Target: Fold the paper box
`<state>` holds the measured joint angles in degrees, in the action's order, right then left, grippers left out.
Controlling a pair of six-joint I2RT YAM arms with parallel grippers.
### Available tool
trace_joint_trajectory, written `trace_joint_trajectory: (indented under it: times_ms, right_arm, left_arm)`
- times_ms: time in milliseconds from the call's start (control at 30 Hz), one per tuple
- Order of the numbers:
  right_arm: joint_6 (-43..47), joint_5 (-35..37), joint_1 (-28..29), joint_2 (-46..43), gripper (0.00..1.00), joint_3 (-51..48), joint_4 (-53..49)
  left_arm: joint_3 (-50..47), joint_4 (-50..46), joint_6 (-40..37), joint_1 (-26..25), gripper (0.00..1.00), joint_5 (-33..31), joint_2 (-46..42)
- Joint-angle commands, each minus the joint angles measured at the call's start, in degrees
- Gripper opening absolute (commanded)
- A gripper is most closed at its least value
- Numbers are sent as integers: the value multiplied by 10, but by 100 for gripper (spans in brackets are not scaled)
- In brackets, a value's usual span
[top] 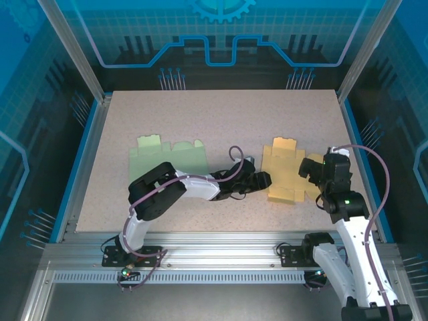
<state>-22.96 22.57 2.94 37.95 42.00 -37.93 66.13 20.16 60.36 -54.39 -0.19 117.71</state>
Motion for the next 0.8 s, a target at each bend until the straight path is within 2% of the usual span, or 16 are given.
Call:
trace_joint_trajectory:
  times_ms: [0, 267, 433, 567, 767]
  right_arm:
    - [-7, 14, -2, -10, 100, -7, -9]
    - [-7, 16, -3, -17, 100, -7, -10]
    - [-8, 16, -3, -19, 100, -8, -9]
    - [-7, 15, -3, -19, 100, -8, -9]
    - [-8, 9, -3, -21, 100, -7, -9]
  left_arm:
    - [16, -29, 25, -9, 66, 23, 16]
    - [26, -40, 70, -20, 61, 72, 41]
    - [39, -30, 75, -20, 50, 81, 57]
    - [40, -32, 66, -18, 35, 68, 56]
    - [23, -47, 8, 8, 0, 35, 18]
